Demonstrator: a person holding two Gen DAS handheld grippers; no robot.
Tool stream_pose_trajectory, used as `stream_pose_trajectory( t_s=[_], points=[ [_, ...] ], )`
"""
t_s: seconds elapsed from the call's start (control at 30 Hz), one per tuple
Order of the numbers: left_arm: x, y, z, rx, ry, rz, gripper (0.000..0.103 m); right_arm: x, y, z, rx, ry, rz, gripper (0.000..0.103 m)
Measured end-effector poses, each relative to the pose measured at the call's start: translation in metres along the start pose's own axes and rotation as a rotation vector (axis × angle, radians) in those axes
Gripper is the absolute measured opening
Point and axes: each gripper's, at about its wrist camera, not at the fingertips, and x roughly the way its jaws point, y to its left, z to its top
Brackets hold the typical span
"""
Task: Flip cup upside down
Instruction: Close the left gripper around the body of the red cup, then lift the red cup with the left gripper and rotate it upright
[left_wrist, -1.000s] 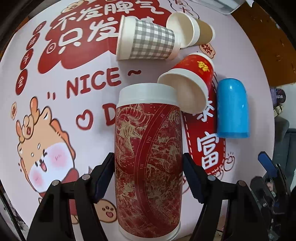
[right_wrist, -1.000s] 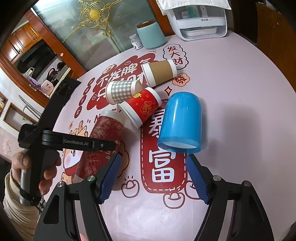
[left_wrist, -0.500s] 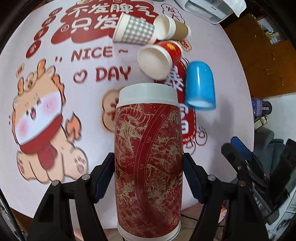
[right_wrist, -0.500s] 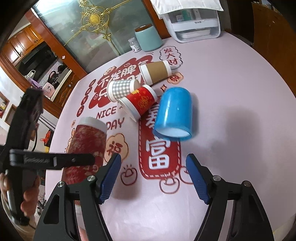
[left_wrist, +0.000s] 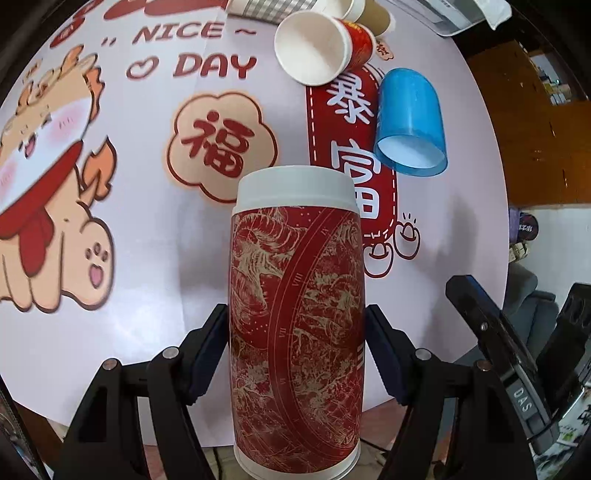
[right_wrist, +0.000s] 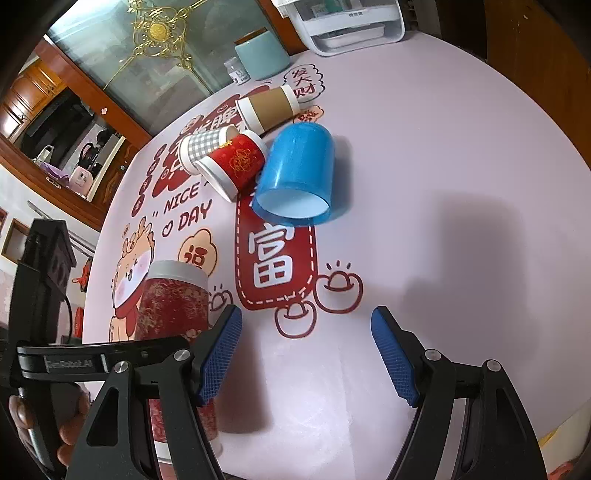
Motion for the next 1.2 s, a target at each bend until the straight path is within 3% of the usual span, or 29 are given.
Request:
stream_pose_trajectory(
  t_s=[0.17,0.47,0.93,1.2],
  points=[
    [0.009,0.002,0.002,-0.021,-0.011,0.004,0.073,0.004,-0.001,-0.001,0.005,0.009,0.000,0.074],
    [-0.002,0.002,0.003,0.008,-0.020,0.019,0.089,0.009,0.005,-0.002,-0.005,0.035,0.019,0.074],
    [-0.032,0.005,-0.010,0.101,-0.024,0.046,0.089,0.009,0.024,-0.004,-0.037,0.071,0.077,0.074],
    [-0.062,0.012,-0.021,0.154,-0.069,0.033,0.088,0.017,0.036,-0.007,-0.026,0.136,0.181,0.074]
  ],
)
